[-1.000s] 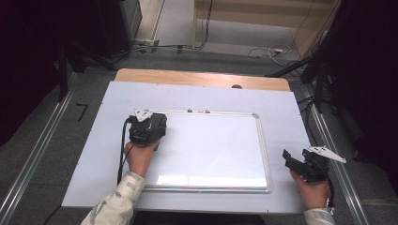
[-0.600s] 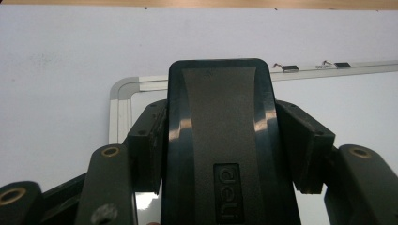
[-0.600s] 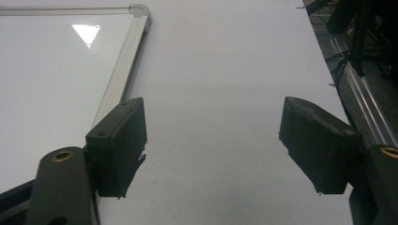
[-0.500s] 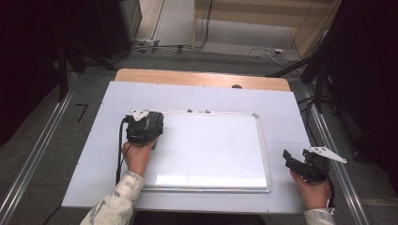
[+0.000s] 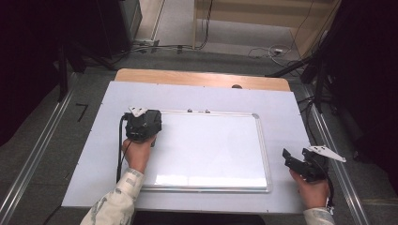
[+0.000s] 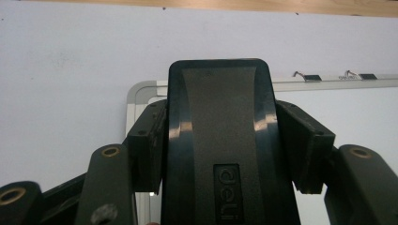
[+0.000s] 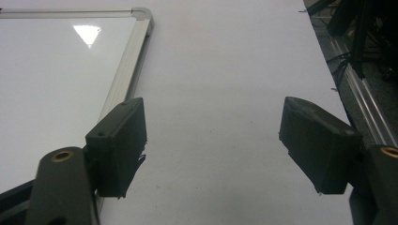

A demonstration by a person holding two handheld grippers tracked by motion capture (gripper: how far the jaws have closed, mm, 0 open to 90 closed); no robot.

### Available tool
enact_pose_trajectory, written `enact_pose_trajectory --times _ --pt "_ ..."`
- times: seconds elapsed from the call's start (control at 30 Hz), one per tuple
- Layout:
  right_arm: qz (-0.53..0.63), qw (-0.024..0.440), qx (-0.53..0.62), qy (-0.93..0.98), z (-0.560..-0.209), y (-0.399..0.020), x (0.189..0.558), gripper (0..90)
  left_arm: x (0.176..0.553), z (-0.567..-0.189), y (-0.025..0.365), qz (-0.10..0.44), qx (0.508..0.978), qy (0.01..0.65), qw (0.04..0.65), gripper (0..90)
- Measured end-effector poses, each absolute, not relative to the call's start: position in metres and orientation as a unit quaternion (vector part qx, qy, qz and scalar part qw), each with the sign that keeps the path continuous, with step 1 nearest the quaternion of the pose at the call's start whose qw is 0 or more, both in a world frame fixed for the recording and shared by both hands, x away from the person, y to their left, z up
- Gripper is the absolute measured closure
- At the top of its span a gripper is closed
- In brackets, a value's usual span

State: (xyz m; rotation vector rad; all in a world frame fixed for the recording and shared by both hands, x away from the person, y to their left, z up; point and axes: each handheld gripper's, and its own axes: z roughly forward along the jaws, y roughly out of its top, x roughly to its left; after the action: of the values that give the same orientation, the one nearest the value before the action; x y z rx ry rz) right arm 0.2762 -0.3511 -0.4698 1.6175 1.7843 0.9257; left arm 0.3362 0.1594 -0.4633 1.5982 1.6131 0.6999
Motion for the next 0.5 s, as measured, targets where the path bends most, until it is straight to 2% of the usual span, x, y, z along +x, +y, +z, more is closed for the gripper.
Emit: enact_pose_trajectory --times 0.5 --pt "0.347 0.276 0.600 0.665 -0.469 -0.349 0.278 22.4 0.365 -0.469 0.149 0.297 0.629 0.647 0.312 40.9"
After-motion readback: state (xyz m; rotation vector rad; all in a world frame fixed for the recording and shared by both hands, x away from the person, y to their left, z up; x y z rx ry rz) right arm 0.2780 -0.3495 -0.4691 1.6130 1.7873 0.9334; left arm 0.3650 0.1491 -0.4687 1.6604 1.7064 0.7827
